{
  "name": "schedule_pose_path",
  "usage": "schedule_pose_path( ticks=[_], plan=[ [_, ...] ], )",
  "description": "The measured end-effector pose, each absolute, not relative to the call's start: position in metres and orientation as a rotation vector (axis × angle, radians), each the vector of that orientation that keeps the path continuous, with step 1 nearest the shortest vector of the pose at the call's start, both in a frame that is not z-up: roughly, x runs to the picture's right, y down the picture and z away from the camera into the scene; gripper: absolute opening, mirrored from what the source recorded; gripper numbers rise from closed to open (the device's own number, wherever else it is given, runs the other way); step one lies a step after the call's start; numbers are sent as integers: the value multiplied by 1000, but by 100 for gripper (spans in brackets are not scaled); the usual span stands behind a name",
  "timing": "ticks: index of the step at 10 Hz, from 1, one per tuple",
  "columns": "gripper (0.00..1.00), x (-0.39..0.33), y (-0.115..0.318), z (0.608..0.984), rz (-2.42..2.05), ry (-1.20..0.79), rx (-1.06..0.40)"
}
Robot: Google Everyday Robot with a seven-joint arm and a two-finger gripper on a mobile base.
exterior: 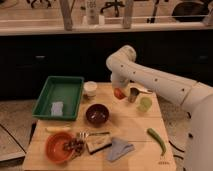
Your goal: Place apple in paper cup
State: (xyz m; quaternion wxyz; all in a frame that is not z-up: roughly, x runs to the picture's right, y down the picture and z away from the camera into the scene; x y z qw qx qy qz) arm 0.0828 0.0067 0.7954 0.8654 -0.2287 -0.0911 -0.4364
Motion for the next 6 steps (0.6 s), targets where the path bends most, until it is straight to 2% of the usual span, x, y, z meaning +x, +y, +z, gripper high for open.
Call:
schedule_pose_path(
  ticks=[6],
  plan=[
    [5, 59, -10, 798, -963, -182, -456]
  ],
)
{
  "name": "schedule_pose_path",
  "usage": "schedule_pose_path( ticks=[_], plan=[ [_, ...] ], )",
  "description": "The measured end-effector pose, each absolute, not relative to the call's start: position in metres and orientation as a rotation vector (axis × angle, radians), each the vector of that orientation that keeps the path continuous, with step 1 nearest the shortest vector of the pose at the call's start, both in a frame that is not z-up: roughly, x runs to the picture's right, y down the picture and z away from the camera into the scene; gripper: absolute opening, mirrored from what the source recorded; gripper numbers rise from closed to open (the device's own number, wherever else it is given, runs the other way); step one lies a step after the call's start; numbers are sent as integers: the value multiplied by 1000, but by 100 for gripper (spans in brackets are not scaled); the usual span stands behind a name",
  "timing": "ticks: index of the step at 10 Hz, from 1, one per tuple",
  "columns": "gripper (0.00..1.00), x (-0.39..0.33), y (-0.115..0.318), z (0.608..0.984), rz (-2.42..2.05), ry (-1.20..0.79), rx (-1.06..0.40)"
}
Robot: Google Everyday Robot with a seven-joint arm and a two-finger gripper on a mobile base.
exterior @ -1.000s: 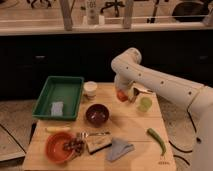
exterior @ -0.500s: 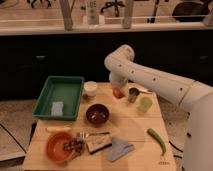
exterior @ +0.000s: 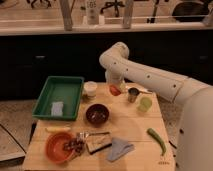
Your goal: Place apple in paper cup
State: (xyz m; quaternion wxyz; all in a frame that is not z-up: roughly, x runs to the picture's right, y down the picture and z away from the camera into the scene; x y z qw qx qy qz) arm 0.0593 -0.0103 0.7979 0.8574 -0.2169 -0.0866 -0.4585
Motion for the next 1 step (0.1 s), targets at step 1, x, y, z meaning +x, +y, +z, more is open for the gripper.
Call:
schedule_pose_path(
  ticks=[1],
  plan=[
    [5, 55, -14, 799, -974, -182, -452]
  ],
)
